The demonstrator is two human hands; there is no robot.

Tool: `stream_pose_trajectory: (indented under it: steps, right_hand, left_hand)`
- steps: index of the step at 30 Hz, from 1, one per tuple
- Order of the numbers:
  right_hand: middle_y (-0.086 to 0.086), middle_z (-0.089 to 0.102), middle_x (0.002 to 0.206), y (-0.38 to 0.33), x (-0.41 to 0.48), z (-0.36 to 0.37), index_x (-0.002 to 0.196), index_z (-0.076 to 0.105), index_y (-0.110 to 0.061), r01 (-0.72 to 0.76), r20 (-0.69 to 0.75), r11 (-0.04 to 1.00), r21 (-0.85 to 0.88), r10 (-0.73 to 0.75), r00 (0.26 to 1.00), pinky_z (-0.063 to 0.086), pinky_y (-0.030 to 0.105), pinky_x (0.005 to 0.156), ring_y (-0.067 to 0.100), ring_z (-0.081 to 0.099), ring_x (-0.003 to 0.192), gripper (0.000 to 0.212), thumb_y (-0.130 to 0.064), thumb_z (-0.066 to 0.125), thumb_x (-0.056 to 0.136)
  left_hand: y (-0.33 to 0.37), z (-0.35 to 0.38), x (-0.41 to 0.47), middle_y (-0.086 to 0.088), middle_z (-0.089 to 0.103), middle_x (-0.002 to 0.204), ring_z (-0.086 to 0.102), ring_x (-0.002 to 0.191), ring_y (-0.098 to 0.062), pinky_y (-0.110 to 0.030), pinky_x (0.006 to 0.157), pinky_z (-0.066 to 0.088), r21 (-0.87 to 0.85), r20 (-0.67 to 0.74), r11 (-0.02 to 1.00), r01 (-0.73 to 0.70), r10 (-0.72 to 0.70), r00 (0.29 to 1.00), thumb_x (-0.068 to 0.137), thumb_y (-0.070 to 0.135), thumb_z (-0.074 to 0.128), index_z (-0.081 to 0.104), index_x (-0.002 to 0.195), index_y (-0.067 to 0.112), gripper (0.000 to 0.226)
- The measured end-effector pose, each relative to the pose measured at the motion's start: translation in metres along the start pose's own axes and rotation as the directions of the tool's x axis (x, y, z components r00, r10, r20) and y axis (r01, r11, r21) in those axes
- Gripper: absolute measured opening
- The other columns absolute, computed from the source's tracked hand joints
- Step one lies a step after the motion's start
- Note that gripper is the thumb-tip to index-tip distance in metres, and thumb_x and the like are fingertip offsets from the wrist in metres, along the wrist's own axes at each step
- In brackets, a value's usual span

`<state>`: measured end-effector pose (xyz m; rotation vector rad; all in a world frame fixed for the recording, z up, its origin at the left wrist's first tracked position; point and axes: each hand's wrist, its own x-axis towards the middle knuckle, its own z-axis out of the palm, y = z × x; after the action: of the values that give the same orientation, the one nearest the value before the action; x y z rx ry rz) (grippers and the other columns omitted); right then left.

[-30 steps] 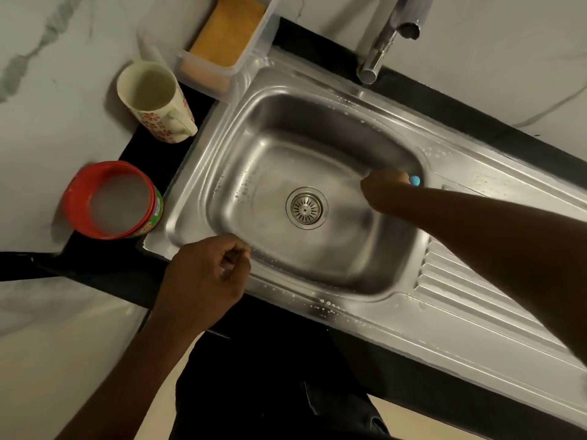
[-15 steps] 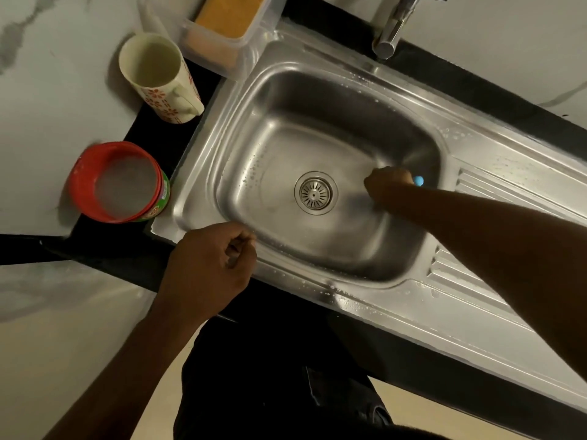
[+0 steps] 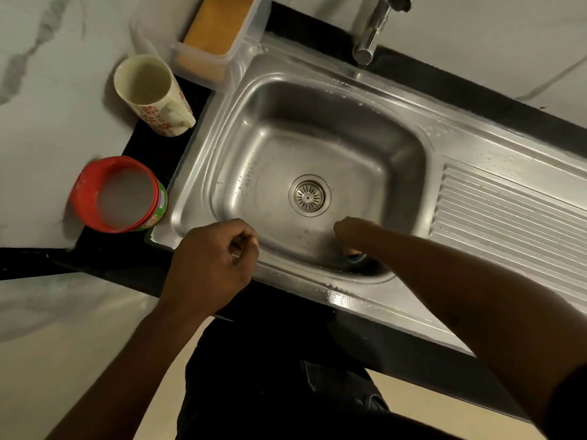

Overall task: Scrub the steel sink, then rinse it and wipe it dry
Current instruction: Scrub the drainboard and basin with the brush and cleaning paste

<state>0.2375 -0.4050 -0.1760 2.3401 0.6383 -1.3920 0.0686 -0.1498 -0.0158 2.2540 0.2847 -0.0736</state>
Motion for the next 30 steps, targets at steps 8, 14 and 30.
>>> stream_pose_trajectory:
  steps: [8, 14, 30]
  right_hand:
    - [0.010, 0.064, 0.068, 0.021, -0.033, -0.029, 0.085, 0.070, 0.000, -0.023, 0.147, 0.774, 0.633, -0.091, 0.985, 0.046, 0.027, 0.050, 0.016, 0.052, 0.048, 0.031, -0.024, 0.061, 0.101]
    - [0.008, 0.069, 0.084, -0.018, -0.084, -0.064, 0.111, 0.064, -0.011, 0.297, -0.279, 0.421, 0.857, -0.105, 0.954, 0.046, 0.024, 0.048, 0.013, 0.056, 0.058, 0.024, -0.034, 0.058, 0.106]
    - [0.006, 0.071, 0.089, -0.205, -0.127, -0.189, 0.108, 0.062, -0.011, 0.788, -0.741, 0.422, 0.448, -0.319, 0.591, 0.052, 0.029, 0.062, 0.015, 0.065, 0.073, 0.025, -0.035, 0.064, 0.101]
  left_hand:
    - [-0.002, -0.020, -0.001, 0.015, 0.073, 0.080, 0.070, 0.078, -0.003, -0.028, 0.073, 0.062, 0.018, -0.063, 1.000, -0.022, 0.023, 0.998, 0.095, 0.017, 0.073, 0.076, 0.092, 0.021, 0.006]
    - [-0.013, -0.042, -0.003, 0.013, 0.074, 0.082, 0.070, 0.081, -0.003, -0.023, 0.073, 0.059, 0.038, -0.094, 0.999, 0.007, -0.003, 0.996, 0.095, 0.013, 0.073, 0.077, 0.094, 0.018, 0.007]
    - [-0.056, -0.102, -0.028, 0.010, 0.076, 0.086, 0.073, 0.080, -0.004, -0.026, 0.079, 0.061, 0.060, -0.295, 0.990, 0.129, -0.106, 0.950, 0.095, 0.026, 0.074, 0.077, 0.101, 0.015, 0.012]
